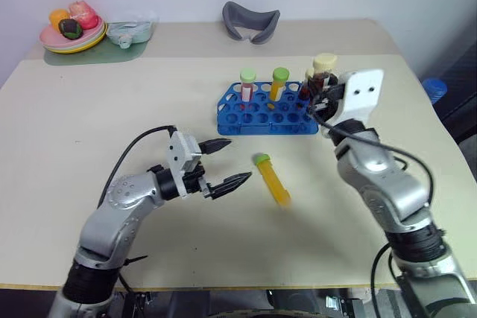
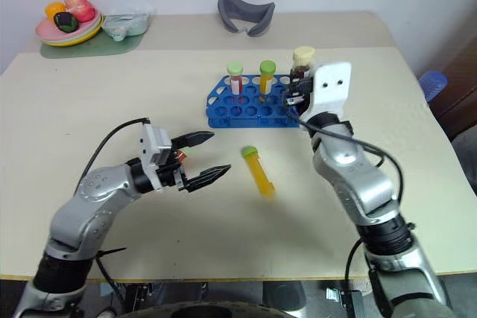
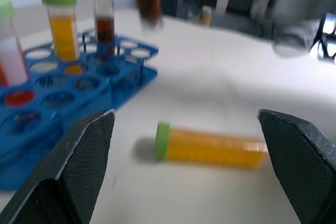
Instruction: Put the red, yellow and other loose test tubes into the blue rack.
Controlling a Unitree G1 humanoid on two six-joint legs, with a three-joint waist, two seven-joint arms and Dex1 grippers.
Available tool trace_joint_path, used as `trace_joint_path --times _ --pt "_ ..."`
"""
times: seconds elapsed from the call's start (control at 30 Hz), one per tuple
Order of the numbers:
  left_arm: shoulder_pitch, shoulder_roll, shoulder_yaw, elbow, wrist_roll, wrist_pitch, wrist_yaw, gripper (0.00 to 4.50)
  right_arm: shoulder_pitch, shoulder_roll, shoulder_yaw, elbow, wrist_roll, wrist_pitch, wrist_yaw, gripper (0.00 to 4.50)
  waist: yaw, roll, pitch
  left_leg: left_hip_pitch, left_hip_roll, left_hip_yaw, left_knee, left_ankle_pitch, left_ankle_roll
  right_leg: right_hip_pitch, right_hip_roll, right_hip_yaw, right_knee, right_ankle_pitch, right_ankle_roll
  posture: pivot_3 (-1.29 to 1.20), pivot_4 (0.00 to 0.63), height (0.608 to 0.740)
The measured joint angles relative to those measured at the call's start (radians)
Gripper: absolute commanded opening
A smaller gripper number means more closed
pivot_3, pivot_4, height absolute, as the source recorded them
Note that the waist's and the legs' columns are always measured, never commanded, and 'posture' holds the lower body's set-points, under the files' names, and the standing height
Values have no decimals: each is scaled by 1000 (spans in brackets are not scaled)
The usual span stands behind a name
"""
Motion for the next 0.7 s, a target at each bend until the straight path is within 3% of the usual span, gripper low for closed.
trace_joint_path --times 0.13,0.37,0.7 --pt "0 -40 -24 -1 -7 5 31 4500 24 105 -26 123 -111 -147 48 1143 2 0 0 0 0 0 0 0 0 1 0 0 0 0 0 0 150 740" --pt "-15 -31 -26 -34 -41 55 64 4500 22 221 -89 276 -190 -282 133 1143 1 0 0 1 0 0 0 0 -1 1 0 0 1 0 0 0 150 740" --pt "-37 0 -13 -52 -81 84 70 4500 -3 301 -159 419 -255 -363 194 1143 0 0 0 2 0 0 0 1 -2 1 0 0 1 0 0 0 150 740"
